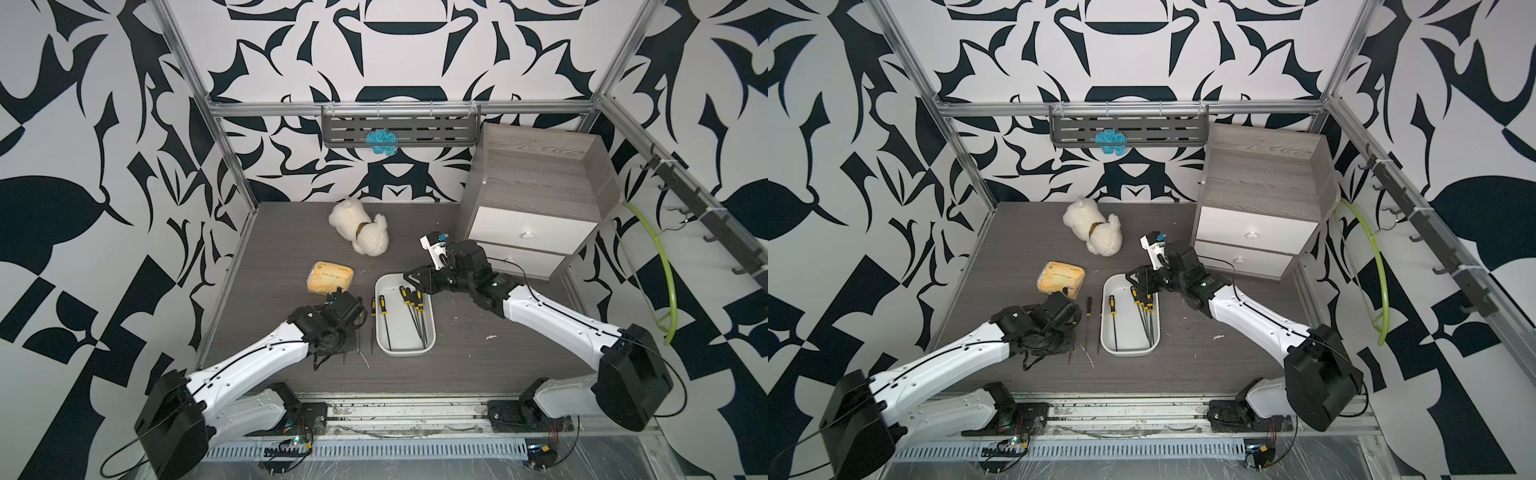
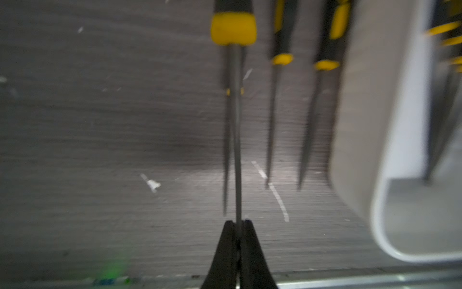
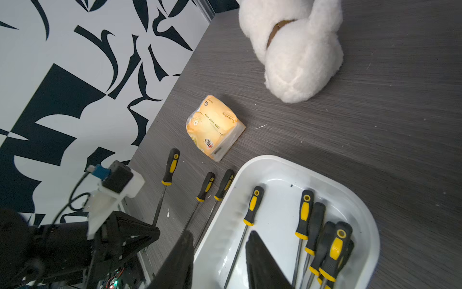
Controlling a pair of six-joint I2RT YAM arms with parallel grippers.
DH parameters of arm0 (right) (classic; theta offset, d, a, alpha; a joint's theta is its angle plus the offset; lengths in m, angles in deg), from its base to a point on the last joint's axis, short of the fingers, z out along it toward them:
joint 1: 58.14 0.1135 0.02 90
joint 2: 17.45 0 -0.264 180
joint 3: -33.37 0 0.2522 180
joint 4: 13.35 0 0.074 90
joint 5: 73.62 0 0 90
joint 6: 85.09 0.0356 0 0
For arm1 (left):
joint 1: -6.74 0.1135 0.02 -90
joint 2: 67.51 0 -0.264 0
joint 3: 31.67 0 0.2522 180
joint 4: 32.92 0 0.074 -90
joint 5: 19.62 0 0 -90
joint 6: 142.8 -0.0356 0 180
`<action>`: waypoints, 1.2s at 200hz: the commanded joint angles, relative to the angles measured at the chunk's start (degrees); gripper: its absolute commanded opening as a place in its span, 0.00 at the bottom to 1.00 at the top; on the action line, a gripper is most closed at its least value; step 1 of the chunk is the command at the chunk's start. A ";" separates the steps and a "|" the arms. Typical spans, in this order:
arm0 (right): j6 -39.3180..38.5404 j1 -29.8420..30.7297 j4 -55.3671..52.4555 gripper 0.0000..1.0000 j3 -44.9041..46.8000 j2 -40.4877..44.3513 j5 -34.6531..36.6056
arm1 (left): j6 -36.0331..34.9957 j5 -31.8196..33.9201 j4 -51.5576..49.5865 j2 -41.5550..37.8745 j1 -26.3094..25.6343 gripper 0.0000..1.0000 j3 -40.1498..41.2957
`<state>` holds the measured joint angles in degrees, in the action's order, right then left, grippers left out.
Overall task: Take the file tool out of the storage box
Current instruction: Place the file tool at the center of the board.
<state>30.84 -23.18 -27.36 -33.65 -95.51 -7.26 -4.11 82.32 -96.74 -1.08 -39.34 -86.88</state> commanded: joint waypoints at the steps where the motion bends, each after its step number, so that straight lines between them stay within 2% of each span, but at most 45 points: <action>1: -2.58 -0.05 -0.73 0.39 -2.23 1.60 1.80 | 2.95 3.54 -8.03 5.65 -0.11 0.00 0.10; 21: -2.53 -0.03 -0.84 0.39 -2.29 1.84 1.62 | 4.16 5.21 -8.70 10.83 -0.12 0.00 -0.73; 85: -2.31 -0.02 -0.63 0.40 -1.86 2.74 1.52 | 0.67 3.82 -4.51 16.36 0.04 0.00 -2.12; 157: -2.44 -0.01 -0.80 0.40 -1.85 2.88 1.71 | -4.24 -0.65 -5.37 17.72 2.26 0.00 -3.46; 240: -2.63 -0.04 -1.77 0.40 -2.54 1.70 1.84 | -7.68 -2.17 -6.91 21.55 3.90 0.00 -6.19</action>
<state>29.05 -23.18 -29.87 -33.69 -94.35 -5.84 -9.91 81.16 -101.83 18.48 -35.78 -91.10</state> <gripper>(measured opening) 0.396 0.066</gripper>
